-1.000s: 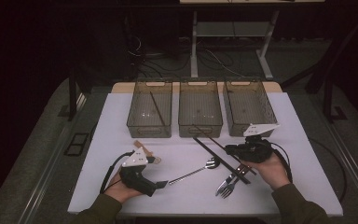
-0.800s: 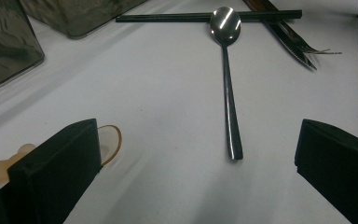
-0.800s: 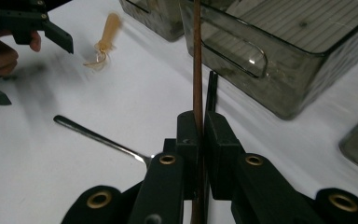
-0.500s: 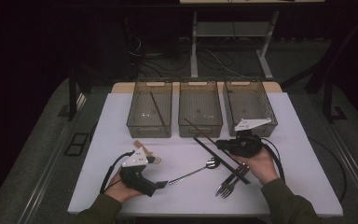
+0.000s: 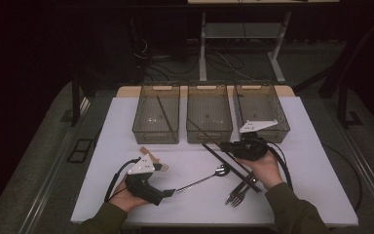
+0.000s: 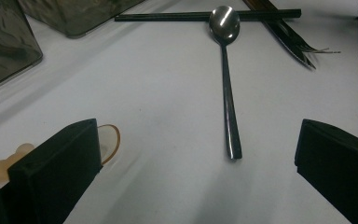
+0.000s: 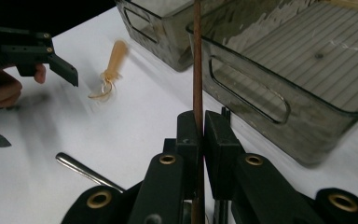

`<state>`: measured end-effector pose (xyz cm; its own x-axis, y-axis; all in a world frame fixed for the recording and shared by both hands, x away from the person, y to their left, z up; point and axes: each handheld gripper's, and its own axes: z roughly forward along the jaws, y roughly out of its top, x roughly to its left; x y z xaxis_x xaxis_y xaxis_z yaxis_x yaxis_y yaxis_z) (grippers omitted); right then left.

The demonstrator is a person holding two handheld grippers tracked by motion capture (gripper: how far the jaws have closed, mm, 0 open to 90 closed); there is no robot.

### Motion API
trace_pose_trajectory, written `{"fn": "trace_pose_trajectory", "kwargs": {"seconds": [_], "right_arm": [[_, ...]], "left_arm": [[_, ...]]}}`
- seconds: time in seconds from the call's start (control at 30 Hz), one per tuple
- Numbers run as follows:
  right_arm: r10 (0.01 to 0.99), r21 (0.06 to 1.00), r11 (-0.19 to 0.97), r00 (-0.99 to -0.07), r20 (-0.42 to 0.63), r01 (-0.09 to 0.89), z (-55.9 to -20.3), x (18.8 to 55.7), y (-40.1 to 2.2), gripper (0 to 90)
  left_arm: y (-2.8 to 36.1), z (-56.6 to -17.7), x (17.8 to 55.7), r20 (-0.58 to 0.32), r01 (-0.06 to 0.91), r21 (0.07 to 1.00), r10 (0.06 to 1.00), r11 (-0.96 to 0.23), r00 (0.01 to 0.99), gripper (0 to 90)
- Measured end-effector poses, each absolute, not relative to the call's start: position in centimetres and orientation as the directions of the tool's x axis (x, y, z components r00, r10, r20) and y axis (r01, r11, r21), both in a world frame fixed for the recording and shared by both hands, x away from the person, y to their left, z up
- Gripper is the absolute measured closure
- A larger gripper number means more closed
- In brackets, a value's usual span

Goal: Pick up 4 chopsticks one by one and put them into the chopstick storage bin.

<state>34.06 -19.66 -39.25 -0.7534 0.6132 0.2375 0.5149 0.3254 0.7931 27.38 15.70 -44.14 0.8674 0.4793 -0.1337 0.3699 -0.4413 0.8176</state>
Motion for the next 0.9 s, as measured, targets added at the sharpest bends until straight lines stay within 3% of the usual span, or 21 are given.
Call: {"fn": "trace_pose_trajectory", "kwargs": {"seconds": [0.23, 0.43, 0.9], "right_arm": [[0.612, 0.808, 0.302, -0.752, 0.242, 0.506, -38.9, 34.6, -18.8, 84.2], [0.625, 0.832, 0.214, -0.727, 0.285, 0.511, -38.8, 35.4, -17.7, 84.2], [0.648, 0.848, 0.173, -0.706, 0.284, 0.501, -37.6, 38.3, -14.2, 84.4]], "left_arm": [[15.7, -44.2, 27.4, -0.135, 0.371, 0.819, 0.48, -0.439, 0.867, 0.0], [15.7, -44.1, 27.3, -0.136, 0.37, 0.821, 0.482, -0.435, 0.866, 0.0], [15.7, -44.1, 27.3, -0.14, 0.369, 0.824, 0.478, -0.429, 0.867, 0.0]]}}
